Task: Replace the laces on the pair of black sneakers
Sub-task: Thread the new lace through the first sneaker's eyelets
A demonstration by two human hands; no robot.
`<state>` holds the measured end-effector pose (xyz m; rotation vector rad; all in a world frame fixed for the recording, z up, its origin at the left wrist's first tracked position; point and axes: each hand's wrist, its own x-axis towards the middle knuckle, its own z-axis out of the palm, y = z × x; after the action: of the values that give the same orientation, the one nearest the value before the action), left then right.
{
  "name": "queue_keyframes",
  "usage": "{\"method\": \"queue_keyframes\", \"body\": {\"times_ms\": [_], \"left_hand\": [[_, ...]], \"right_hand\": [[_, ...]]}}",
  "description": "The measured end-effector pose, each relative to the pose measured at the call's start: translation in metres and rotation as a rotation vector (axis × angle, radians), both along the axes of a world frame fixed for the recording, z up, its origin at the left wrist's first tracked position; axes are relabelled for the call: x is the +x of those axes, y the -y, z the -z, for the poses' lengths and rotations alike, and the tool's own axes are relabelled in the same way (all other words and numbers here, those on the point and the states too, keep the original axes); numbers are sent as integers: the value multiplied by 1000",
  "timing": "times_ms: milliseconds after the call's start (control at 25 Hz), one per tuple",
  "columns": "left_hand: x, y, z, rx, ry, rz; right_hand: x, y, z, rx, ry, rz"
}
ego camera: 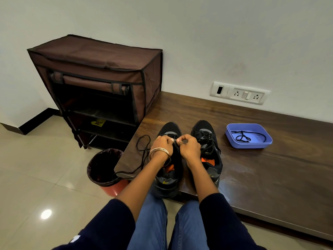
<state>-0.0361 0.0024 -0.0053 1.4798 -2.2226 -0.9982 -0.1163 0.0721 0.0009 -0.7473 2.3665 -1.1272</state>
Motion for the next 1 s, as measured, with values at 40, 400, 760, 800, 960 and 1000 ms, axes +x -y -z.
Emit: {"method": "queue_keyframes", "body": {"times_ms": [40,400,760,800,960,1000], "left_hand": [[4,-2,-1,1,-7,34],[28,-15,-1,-349,271,192],[28,-17,5,-397,248,151],[28,-17,6,-400,242,145],[30,-18,7,-389,169,95],[31,-18,8,-393,156,81]], "right_hand": [[1,2,-1,3,-6,27],[-2,-15,-62,-845,699,313],[-11,-13,-36,-107,-1,-60],[-10,-11,-27,61,-76,-116],[-7,-9,-25,218,-98,-36],[-6,-11,-32,103,-63,19]]}}
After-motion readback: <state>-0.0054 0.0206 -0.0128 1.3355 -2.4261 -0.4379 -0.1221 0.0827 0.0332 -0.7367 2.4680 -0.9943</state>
